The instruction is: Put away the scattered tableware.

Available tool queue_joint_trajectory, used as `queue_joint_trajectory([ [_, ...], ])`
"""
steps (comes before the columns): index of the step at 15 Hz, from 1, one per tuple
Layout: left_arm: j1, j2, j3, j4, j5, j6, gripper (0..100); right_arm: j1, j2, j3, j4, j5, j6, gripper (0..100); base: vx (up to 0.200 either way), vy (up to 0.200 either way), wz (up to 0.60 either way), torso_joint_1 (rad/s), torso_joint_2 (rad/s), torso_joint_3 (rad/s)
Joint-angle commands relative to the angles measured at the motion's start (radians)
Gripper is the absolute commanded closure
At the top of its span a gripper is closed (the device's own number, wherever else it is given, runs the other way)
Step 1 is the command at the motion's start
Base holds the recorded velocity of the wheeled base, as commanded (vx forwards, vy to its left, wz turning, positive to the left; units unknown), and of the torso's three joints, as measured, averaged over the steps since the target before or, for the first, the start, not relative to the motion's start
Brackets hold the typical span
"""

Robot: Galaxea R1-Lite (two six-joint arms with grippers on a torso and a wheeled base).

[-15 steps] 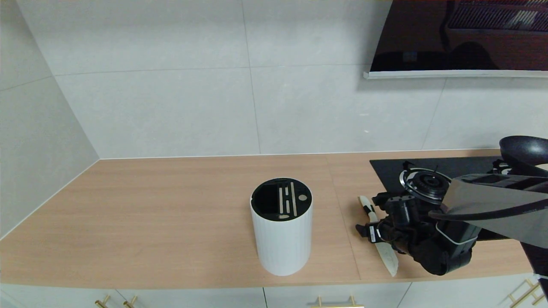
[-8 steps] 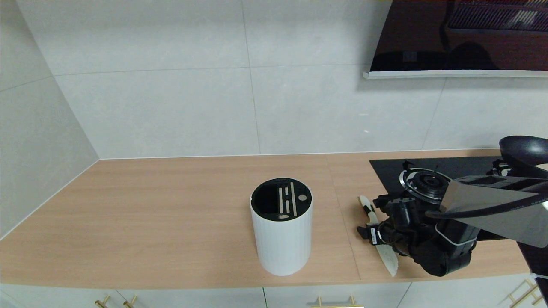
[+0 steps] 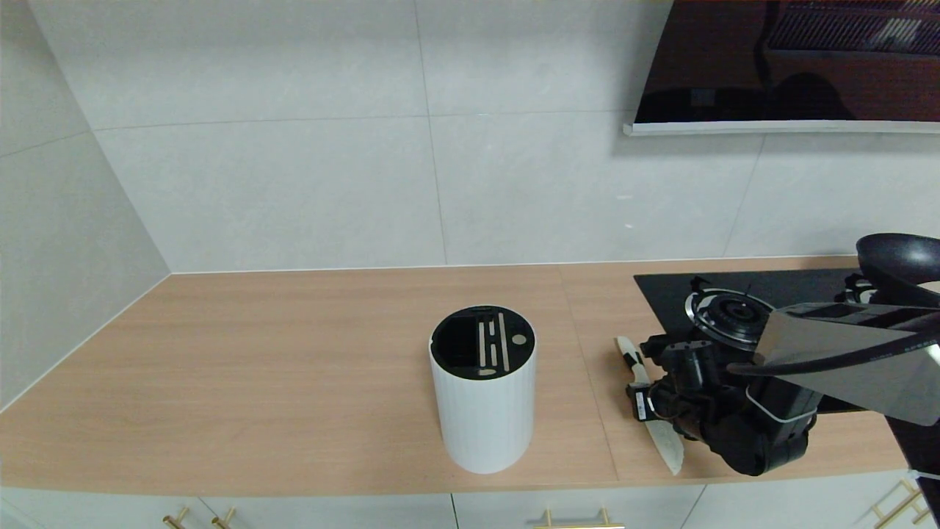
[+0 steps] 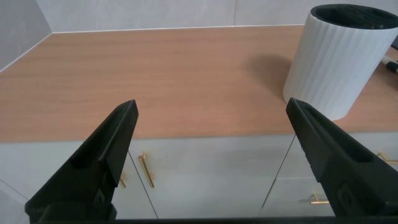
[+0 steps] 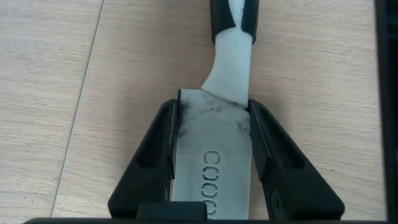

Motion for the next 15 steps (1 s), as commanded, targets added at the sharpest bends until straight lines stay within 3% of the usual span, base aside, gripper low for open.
queue_joint_trajectory([
  [1,0.0,0.0,0.0,0.0,0.0,0.0,0,-0.001,-0.006,0.0,0.001,0.0,0.0,100,0.0,0.0,0.0,0.0,0.0,0.0],
  [8,0.0,0.0,0.0,0.0,0.0,0.006,0,0.021,-0.198,0.058,0.011,-0.02,0.0,100,0.0,0.0,0.0,0.0,0.0,0.0],
  [14,0.0,0.0,0.0,-0.001,-0.008,0.032,0,0.073,-0.336,0.139,0.001,-0.02,-0.005,100,0.0,0.0,0.0,0.0,0.0,0.0],
  [15,0.0,0.0,0.0,0.0,-0.014,0.055,0,0.073,-0.342,0.159,0.0,-0.018,-0.023,100,0.0,0.0,0.0,0.0,0.0,0.0],
])
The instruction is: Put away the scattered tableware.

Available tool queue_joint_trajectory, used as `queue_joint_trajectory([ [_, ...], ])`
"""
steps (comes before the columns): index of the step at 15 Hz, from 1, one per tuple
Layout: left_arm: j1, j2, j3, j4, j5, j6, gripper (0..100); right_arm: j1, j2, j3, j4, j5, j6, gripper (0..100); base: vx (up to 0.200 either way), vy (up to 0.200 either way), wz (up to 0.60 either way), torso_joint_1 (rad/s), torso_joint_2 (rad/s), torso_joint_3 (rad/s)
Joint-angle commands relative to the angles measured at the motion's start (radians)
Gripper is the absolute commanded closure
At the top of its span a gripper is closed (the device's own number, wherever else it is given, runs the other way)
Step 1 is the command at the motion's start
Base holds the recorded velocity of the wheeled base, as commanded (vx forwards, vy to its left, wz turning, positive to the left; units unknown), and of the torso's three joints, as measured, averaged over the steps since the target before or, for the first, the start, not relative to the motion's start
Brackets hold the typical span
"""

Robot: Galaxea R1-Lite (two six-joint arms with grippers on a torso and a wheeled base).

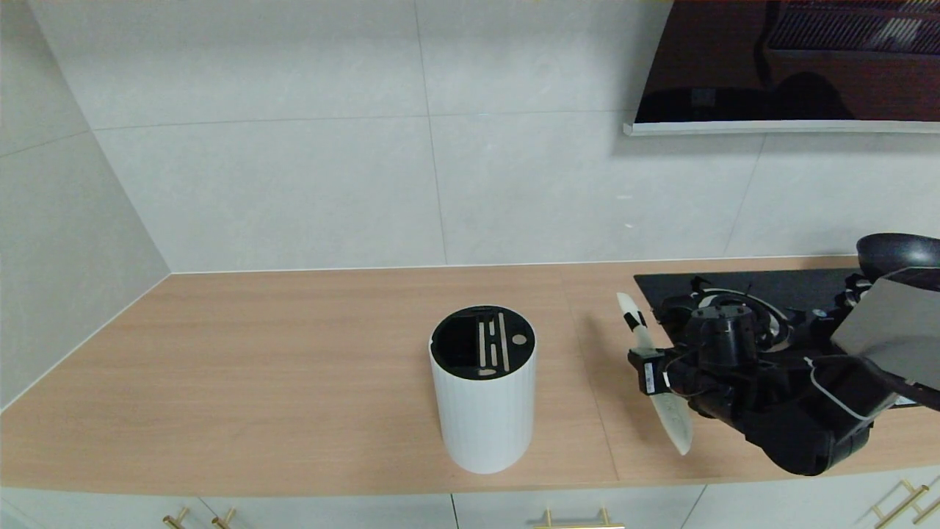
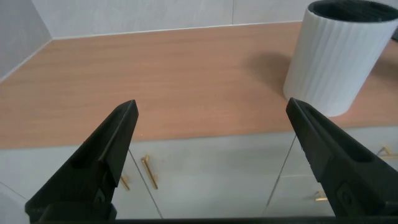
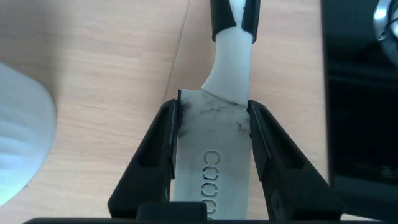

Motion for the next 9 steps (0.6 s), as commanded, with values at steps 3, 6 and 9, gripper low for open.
queue_joint_trajectory([
  [3,0.001,0.0,-0.044,-0.003,-0.035,-0.013,0,0.006,-0.054,0.021,-0.071,-0.001,-0.03,100,0.0,0.0,0.0,0.0,0.0,0.0],
  [6,-0.013,0.117,-0.202,0.046,-0.244,-0.071,0,0.009,-0.127,-0.02,-0.042,-0.001,-0.036,100,0.0,0.0,0.0,0.0,0.0,0.0],
  [9,-0.016,0.554,-0.522,0.046,-0.512,-0.182,0,0.015,-0.227,-0.22,0.177,-0.001,-0.055,100,0.0,0.0,0.0,0.0,0.0,0.0],
])
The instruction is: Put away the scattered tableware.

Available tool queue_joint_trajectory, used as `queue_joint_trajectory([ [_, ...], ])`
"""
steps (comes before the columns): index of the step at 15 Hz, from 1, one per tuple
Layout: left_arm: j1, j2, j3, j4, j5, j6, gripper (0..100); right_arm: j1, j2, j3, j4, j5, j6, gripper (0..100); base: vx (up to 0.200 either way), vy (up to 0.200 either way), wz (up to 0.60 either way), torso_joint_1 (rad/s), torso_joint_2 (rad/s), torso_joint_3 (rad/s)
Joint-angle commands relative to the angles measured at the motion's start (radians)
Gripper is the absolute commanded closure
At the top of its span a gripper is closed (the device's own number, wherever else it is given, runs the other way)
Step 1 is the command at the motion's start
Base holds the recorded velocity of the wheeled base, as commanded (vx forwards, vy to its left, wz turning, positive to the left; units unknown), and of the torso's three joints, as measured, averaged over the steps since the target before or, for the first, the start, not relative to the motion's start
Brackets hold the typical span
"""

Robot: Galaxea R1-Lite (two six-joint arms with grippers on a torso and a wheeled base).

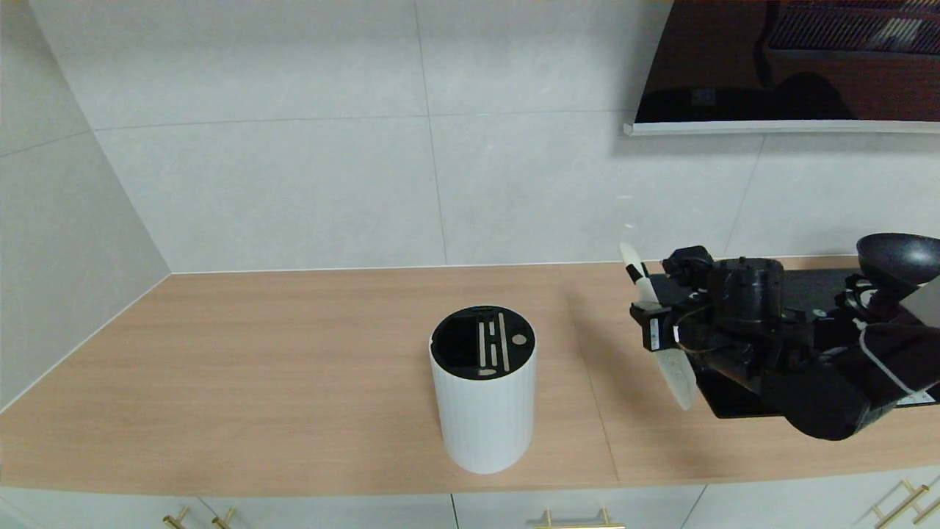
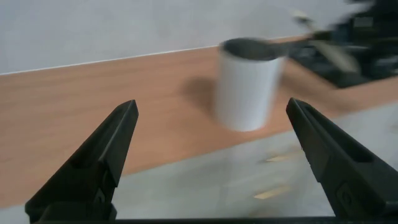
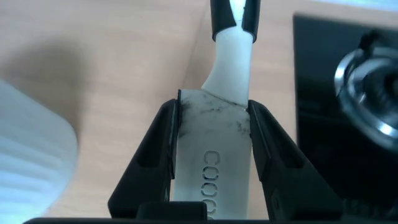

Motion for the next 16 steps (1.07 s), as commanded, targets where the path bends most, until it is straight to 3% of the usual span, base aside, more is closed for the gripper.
queue_joint_trajectory([
  [1,-0.005,0.467,-0.325,0.004,-0.215,-0.071,0,0.02,-0.097,-0.139,0.091,0.001,-0.004,100,0.0,0.0,0.0,0.0,0.0,0.0],
  [2,-0.022,0.588,-0.409,0.003,-0.255,-0.071,0,0.043,-0.111,-0.173,0.117,0.0,-0.003,100,0.0,0.0,0.0,0.0,0.0,0.0],
  [3,-0.079,0.702,-0.486,0.003,-0.261,-0.07,0,0.064,-0.123,-0.196,0.136,0.0,-0.003,100,0.0,0.0,0.0,0.0,0.0,0.0],
  [4,-0.149,0.821,-0.561,0.0,-0.249,-0.071,0,0.089,-0.13,-0.206,0.148,0.0,-0.004,100,0.0,0.0,0.0,0.0,0.0,0.0],
  [6,-0.228,1.008,-0.655,-0.039,-0.205,-0.07,0,0.127,-0.139,-0.188,0.15,-0.003,-0.003,100,0.0,0.0,0.0,0.0,0.0,0.0],
  [8,-0.292,1.093,-0.642,-0.135,-0.154,-0.079,0,0.15,-0.148,-0.167,0.148,-0.023,-0.003,100,0.0,0.0,0.0,0.0,0.0,0.0],
  [10,-0.334,1.169,-0.501,-0.356,-0.133,-0.122,0,0.171,-0.163,-0.147,0.15,-0.033,-0.003,100,0.0,0.0,0.0,0.0,0.0,0.0],
  [11,-0.369,1.212,-0.475,-0.465,-0.13,-0.154,0,0.191,-0.165,-0.142,0.147,-0.033,-0.003,100,0.0,0.0,0.0,0.0,0.0,0.0],
  [12,-0.396,1.266,-0.454,-0.597,-0.13,-0.246,0,0.221,-0.168,-0.133,0.143,-0.034,-0.001,100,0.0,0.0,0.0,0.0,0.0,0.0],
  [13,-0.412,1.286,-0.449,-0.646,-0.128,-0.286,0,0.23,-0.168,-0.128,0.143,-0.034,0.0,100,0.0,0.0,0.0,0.0,0.0,0.0],
  [14,-0.427,1.361,-0.437,-0.799,-0.128,-0.415,0,0.265,-0.176,-0.116,0.14,-0.036,0.002,100,0.0,0.0,0.0,0.0,0.0,0.0],
  [15,-0.427,1.361,-0.437,-0.799,-0.128,-0.415,0,0.265,-0.176,-0.116,0.14,-0.036,0.002,100,0.0,0.0,0.0,0.0,0.0,0.0],
  [16,-0.436,1.444,-0.423,-0.948,-0.123,-0.488,0,0.331,-0.179,-0.091,0.14,-0.054,0.013,100,0.0,0.0,0.0,0.0,0.0,0.0],
])
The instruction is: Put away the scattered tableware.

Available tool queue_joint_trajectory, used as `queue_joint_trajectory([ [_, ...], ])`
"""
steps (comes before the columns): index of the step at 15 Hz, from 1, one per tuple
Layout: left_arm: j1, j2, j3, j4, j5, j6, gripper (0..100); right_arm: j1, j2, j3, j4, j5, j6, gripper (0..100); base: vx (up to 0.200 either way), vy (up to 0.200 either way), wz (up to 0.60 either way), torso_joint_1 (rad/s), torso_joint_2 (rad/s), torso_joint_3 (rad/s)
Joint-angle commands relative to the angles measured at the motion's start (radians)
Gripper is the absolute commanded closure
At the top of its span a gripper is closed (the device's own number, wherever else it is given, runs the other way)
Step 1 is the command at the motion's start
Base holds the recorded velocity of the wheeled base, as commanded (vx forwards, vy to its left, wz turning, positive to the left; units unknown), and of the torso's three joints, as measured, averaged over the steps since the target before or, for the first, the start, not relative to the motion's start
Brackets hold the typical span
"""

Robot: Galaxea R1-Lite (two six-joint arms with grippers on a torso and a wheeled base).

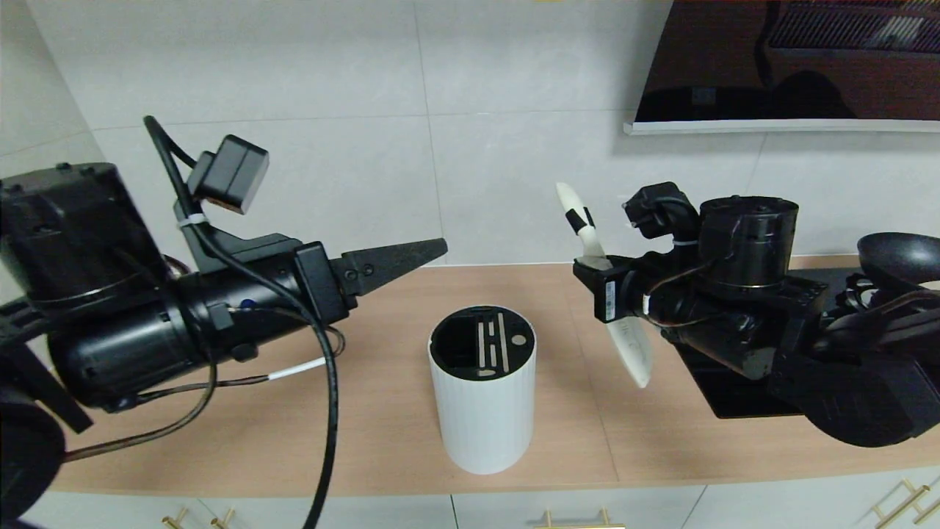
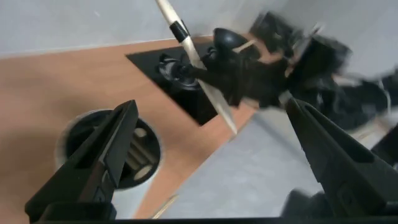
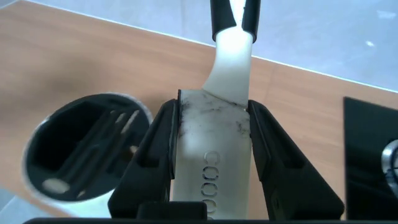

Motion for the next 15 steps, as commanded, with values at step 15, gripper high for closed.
queue_joint_trajectory([
  [15,-0.178,0.308,-0.058,-0.27,0.255,-0.241,0,0.286,-0.024,0.054,-0.001,-0.056,0.093,100,0.0,0.0,0.0,0.0,0.0,0.0],
])
